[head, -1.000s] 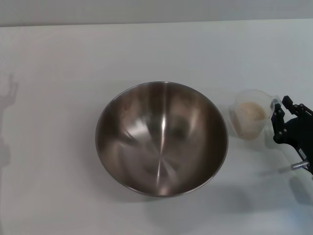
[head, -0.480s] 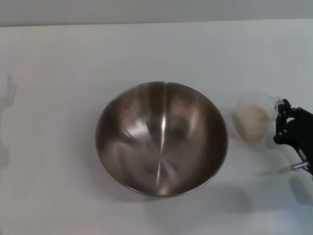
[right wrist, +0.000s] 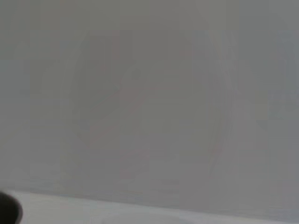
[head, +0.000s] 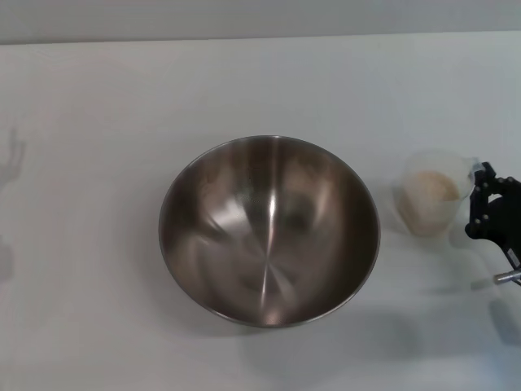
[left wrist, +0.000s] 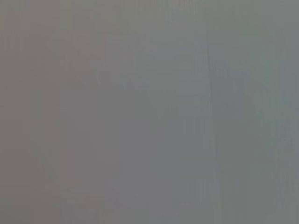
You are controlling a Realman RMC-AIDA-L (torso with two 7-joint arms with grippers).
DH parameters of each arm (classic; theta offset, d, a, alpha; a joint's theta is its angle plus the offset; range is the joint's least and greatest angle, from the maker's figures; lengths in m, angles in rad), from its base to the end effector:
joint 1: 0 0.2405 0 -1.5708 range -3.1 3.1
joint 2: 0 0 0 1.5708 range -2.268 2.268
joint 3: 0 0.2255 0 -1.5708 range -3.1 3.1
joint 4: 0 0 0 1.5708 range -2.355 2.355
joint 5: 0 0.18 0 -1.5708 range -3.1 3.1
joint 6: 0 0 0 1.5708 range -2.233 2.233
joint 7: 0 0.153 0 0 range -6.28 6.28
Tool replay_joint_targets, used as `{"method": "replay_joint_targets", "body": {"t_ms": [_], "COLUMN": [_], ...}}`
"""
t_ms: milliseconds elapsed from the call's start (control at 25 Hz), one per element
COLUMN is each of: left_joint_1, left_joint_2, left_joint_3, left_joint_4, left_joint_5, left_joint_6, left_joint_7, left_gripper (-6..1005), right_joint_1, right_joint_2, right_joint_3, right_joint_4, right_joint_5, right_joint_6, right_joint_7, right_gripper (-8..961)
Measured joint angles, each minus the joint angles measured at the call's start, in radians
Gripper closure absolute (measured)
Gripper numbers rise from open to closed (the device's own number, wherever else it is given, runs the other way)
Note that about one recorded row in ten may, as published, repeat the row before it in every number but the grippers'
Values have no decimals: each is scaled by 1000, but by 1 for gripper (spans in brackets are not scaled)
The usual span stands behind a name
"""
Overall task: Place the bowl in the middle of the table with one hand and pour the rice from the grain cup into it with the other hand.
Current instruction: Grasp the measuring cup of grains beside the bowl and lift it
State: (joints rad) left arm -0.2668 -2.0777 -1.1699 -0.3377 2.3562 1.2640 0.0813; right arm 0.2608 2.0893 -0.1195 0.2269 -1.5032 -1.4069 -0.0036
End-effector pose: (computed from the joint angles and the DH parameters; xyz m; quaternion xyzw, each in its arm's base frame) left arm -0.3019 0.2887 0.0682 -0.5747 -0.1974 -0.2889 0.7398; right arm 0.2955 0.2292 -0.0182 -0.7314 0.2165 0.2755 0.5850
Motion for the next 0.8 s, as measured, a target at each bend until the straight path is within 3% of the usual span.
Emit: {"method": "replay_joint_targets", "body": {"t_ms": [400,800], "left_joint_1": [0,-3], "left_joint_2": [-1,-1], "left_joint_3": [9,27], "left_joint_4": [2,2], "left_joint_5": [0,0], "left_joint_6": [0,-15], "left_joint_7": [0,0], "left_gripper": [170,170], "right_joint_1": [-16,126], "right_joint_2": [-5,-5], "right_joint_3": [-2,-11], "right_joint_4": [-2,-13], "right_joint_5": [-4,-87], "right_joint_6": [-238,-338], "right_joint_7": [-59,-194], "right_gripper": [942,942]}}
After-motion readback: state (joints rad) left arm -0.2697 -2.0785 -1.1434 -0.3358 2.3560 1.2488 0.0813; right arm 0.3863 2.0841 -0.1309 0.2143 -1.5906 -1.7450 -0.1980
